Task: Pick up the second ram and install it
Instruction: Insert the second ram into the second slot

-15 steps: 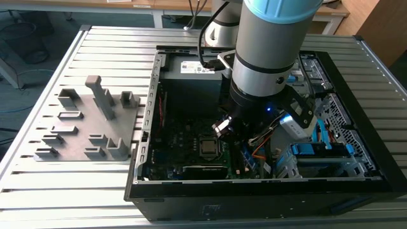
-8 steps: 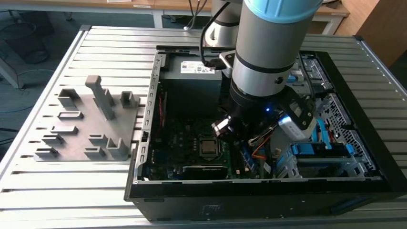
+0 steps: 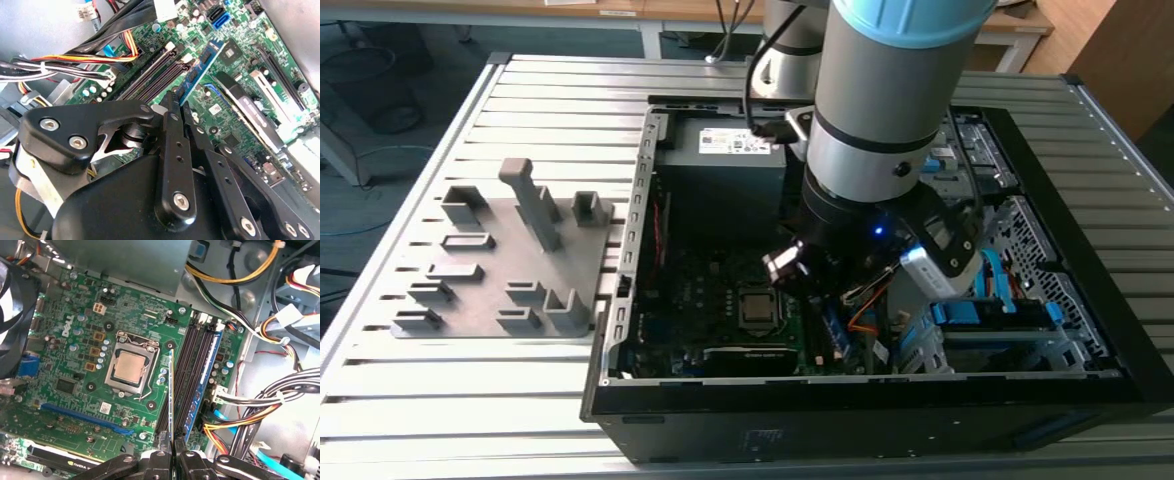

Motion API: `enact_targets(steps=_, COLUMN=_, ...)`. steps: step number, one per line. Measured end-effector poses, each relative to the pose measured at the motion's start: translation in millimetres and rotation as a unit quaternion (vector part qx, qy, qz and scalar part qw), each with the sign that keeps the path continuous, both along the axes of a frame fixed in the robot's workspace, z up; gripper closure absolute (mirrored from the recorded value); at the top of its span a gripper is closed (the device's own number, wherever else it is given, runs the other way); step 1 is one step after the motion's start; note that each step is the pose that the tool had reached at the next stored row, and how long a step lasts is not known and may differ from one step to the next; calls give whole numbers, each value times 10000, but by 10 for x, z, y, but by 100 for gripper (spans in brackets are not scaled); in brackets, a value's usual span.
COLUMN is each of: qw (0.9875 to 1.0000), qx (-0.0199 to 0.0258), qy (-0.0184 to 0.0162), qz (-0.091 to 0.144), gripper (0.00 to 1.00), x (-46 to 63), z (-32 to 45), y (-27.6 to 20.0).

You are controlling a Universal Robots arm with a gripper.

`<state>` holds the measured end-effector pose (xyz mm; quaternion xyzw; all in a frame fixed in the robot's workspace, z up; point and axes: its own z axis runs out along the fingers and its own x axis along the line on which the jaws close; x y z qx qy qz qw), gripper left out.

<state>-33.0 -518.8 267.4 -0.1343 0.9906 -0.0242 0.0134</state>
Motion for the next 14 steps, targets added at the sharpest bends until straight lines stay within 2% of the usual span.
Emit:
enact_targets(steps=7, qw=9995, qx=11, qy=1, qz=-309, gripper=86, x=0, z=-3, y=0)
enact_targets(steps=8, qw=9994, qx=44, qy=1, qz=-333, gripper=86, x=1, z=-4, y=0)
enact_targets(steps=13, qw=9983, qx=300, qy=9, qz=-492, gripper=86, x=-1, z=-6, y=0)
enact_targets(steps=14, qw=9981, qx=313, qy=8, qz=-538, gripper=86, x=-1, z=-7, y=1)
